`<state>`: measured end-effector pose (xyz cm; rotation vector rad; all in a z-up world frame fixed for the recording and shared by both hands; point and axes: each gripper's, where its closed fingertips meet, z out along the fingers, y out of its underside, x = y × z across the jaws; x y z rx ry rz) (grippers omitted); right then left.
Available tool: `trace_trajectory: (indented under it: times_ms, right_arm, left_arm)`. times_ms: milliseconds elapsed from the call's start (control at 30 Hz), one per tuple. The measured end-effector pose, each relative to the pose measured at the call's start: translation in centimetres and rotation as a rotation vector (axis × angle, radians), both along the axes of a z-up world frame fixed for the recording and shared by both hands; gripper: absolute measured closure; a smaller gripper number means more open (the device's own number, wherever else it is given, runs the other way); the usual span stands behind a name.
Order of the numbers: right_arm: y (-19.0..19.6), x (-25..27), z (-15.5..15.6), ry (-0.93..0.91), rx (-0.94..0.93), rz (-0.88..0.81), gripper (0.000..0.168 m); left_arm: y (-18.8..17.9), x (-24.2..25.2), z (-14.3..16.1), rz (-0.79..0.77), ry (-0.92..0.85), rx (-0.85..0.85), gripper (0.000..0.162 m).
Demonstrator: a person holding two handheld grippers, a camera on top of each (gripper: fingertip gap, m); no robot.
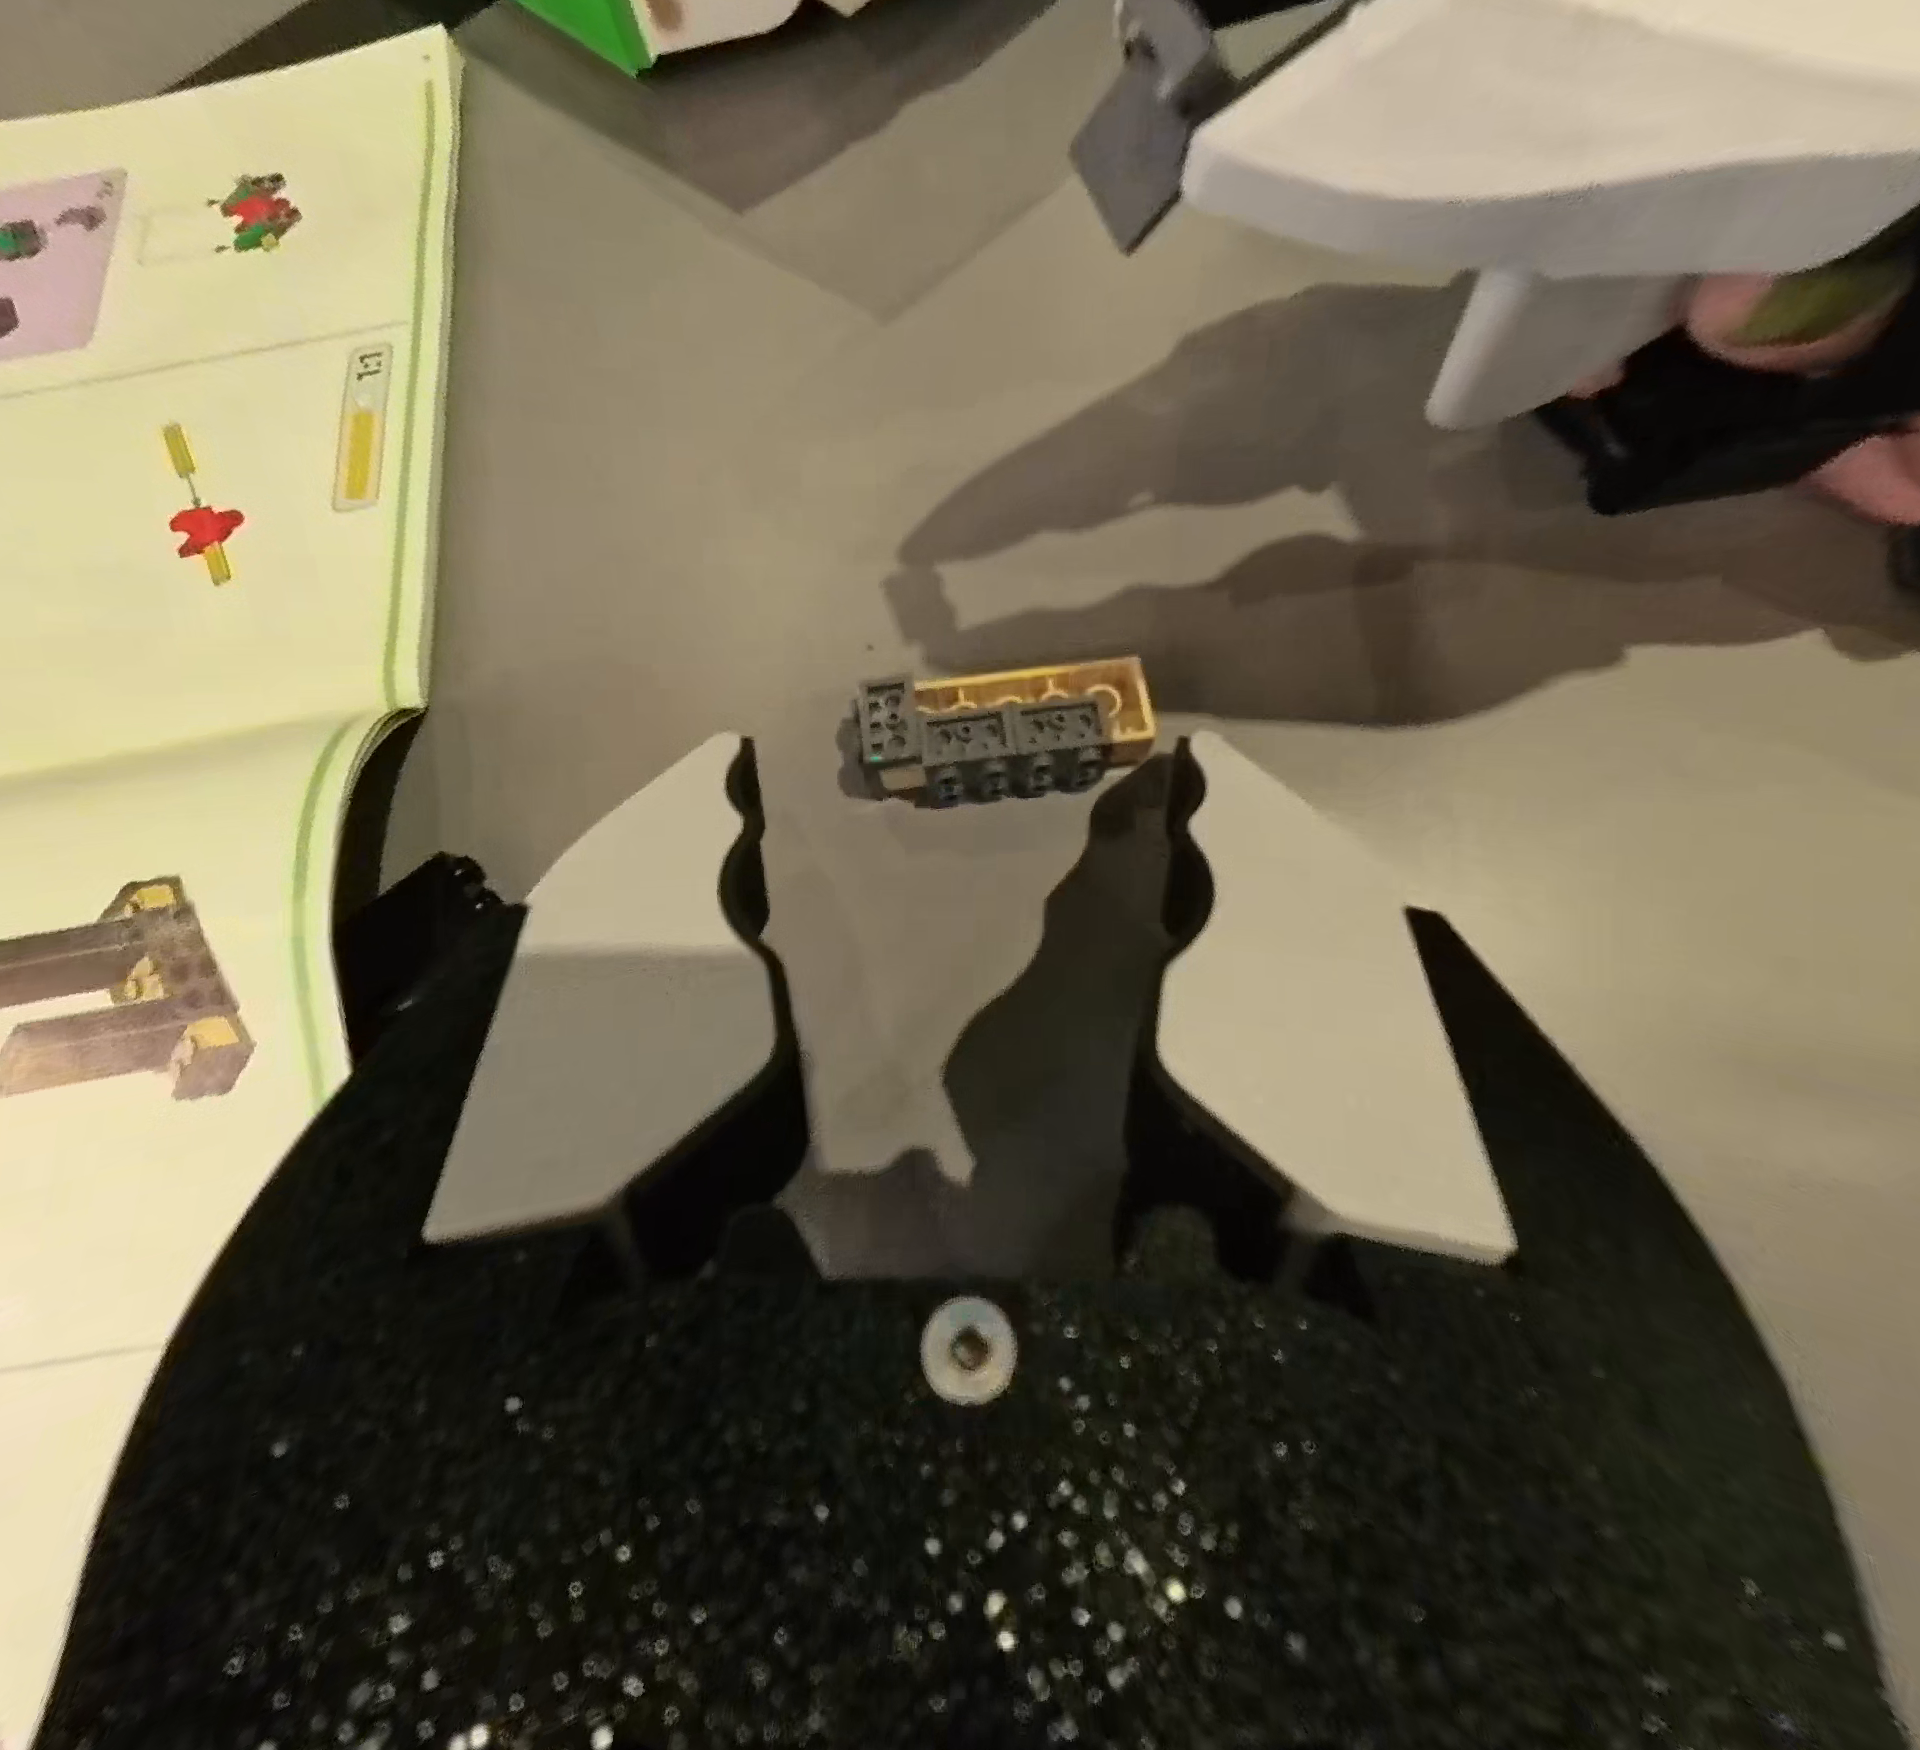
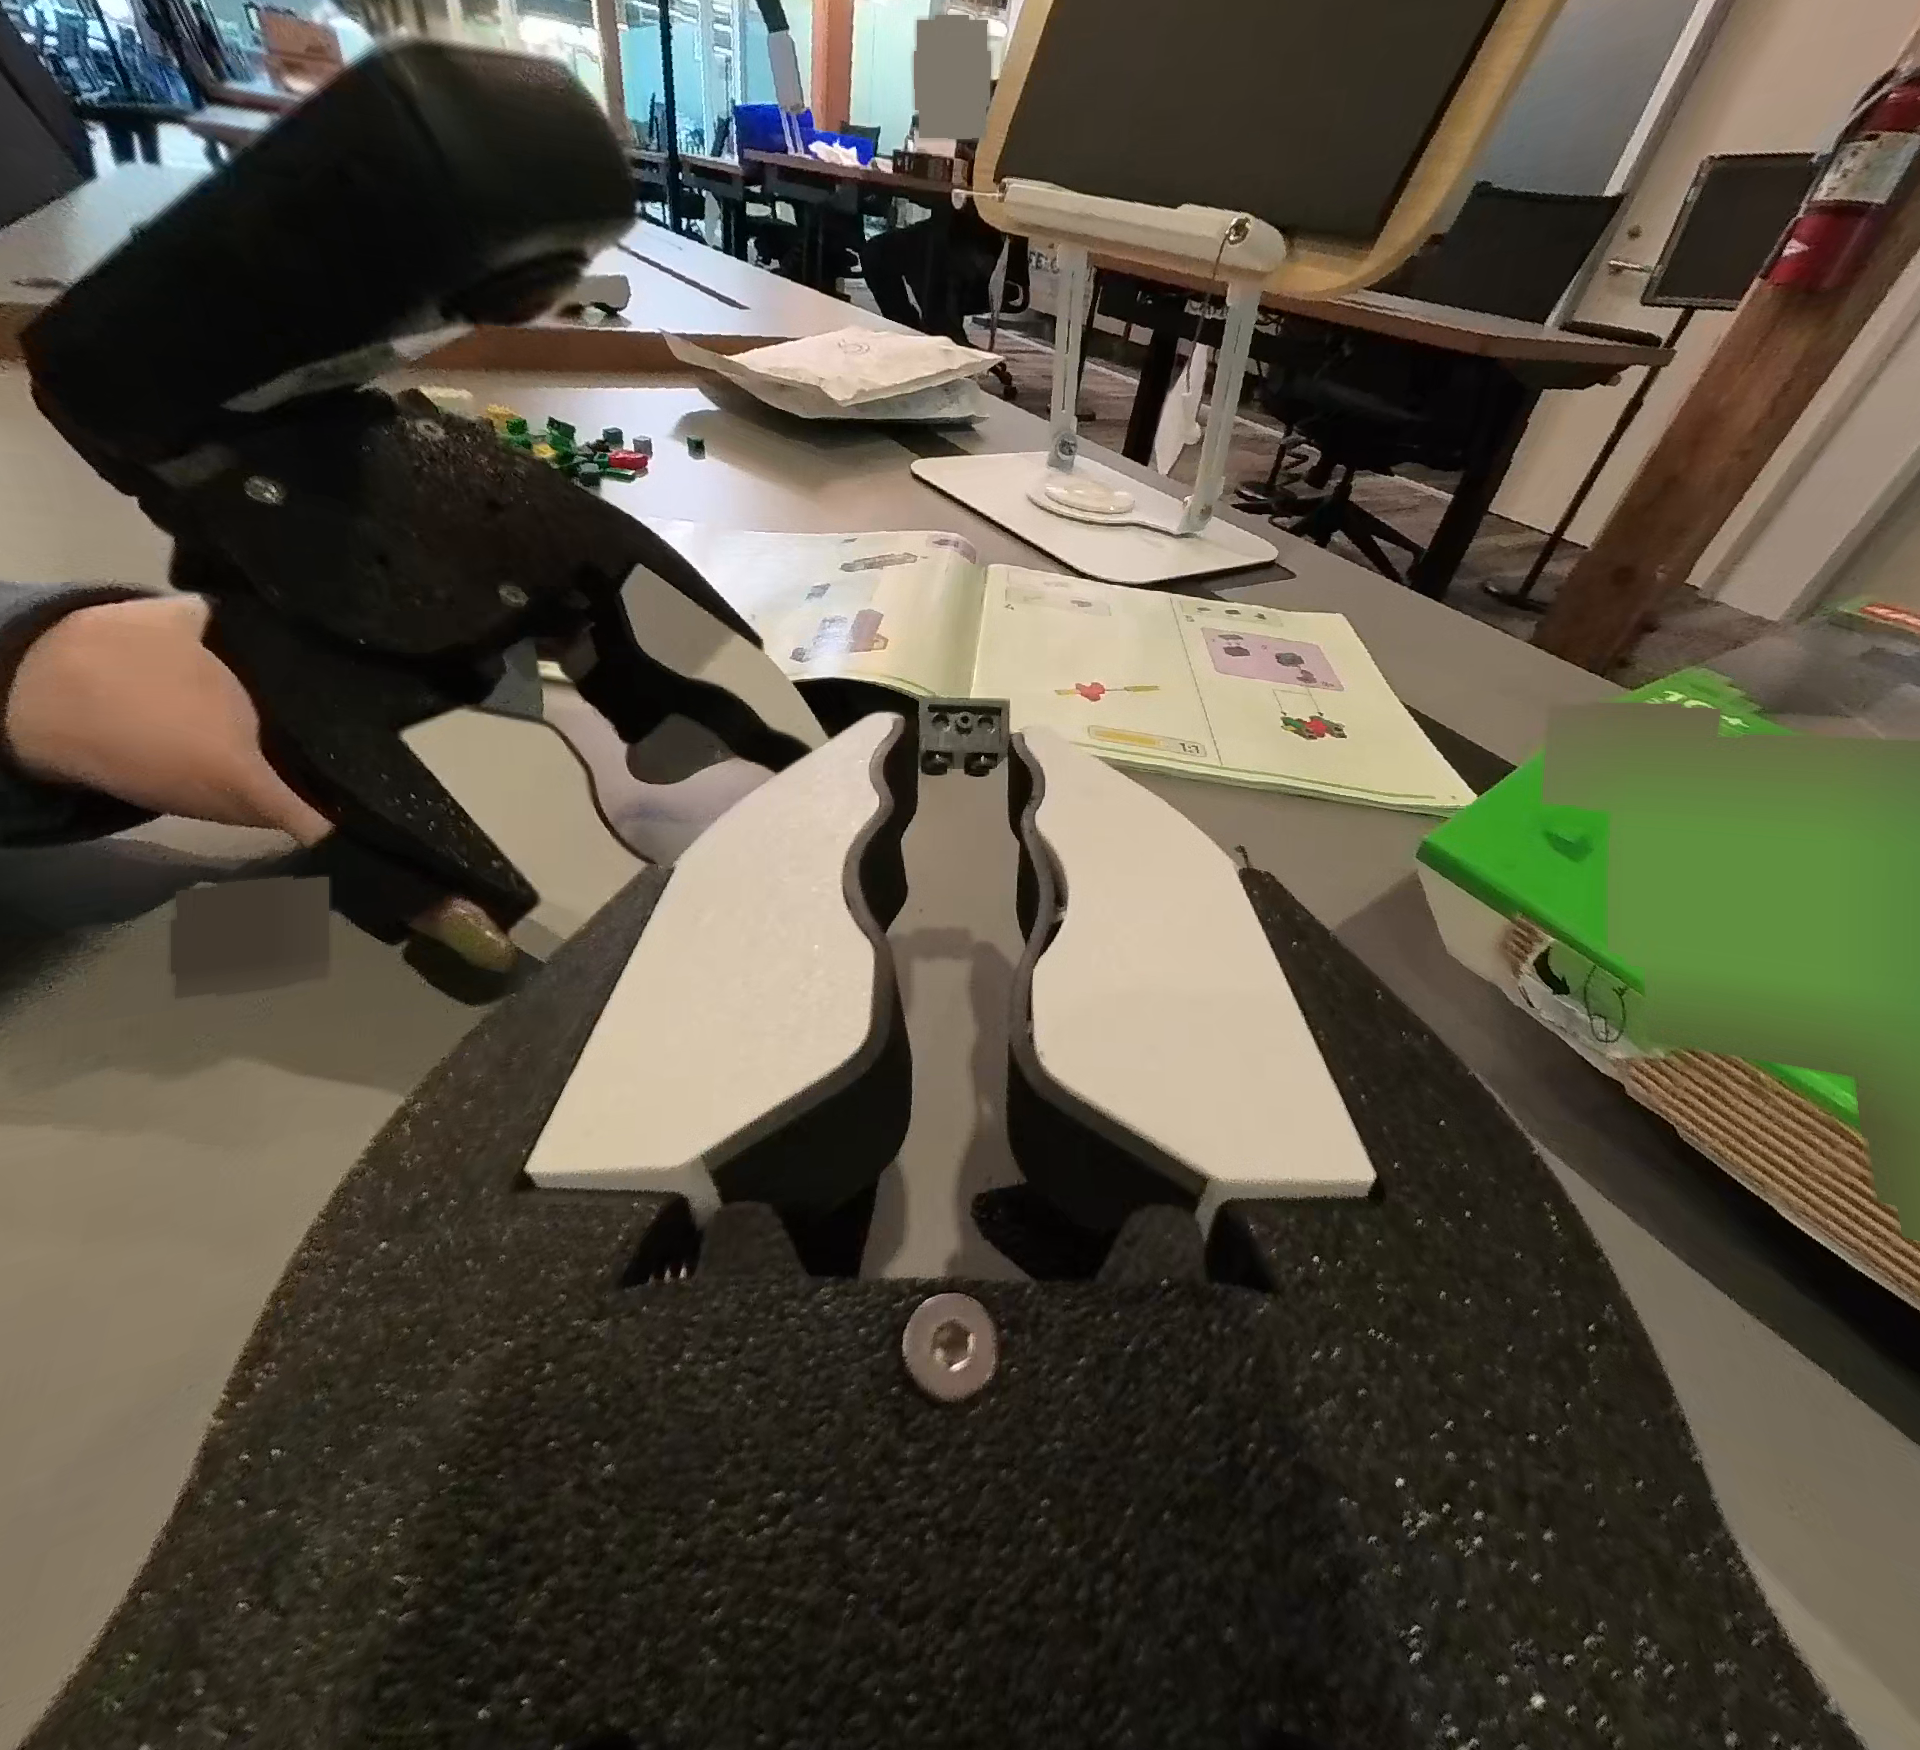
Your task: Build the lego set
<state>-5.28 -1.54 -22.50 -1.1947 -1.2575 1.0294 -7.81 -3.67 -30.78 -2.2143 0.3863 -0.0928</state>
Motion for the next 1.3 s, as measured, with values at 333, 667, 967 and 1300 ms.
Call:
trace_trajectory:
  times_ms: [333, 667, 967, 1300]
  right_arm:
    - [0.5, 0.3, 0.3, 0.026, -0.047, -0.009, 0.153]
    - [0.7, 0.4, 0.3, 0.032, -0.067, -0.014, 0.153]
    - [0.5, 0.3, 0.3, 0.027, -0.062, 0.003, 0.153]
    - [-0.1, 0.1, -0.1, -0.004, -0.016, 0.021, 0.153]
  left_arm:
    - [0.4, 0.8, -0.1, -0.018, 0.069, -0.008, 0.095]
    - [0.4, 1.0, -0.3, -0.052, 0.036, -0.029, 0.106]
    - [-1.1, 0.8, -0.2, -0.335, 0.052, -0.01, 0.106]
    - [-2.5, 0.5, -0.2, -0.484, 0.058, 0.001, 0.106]
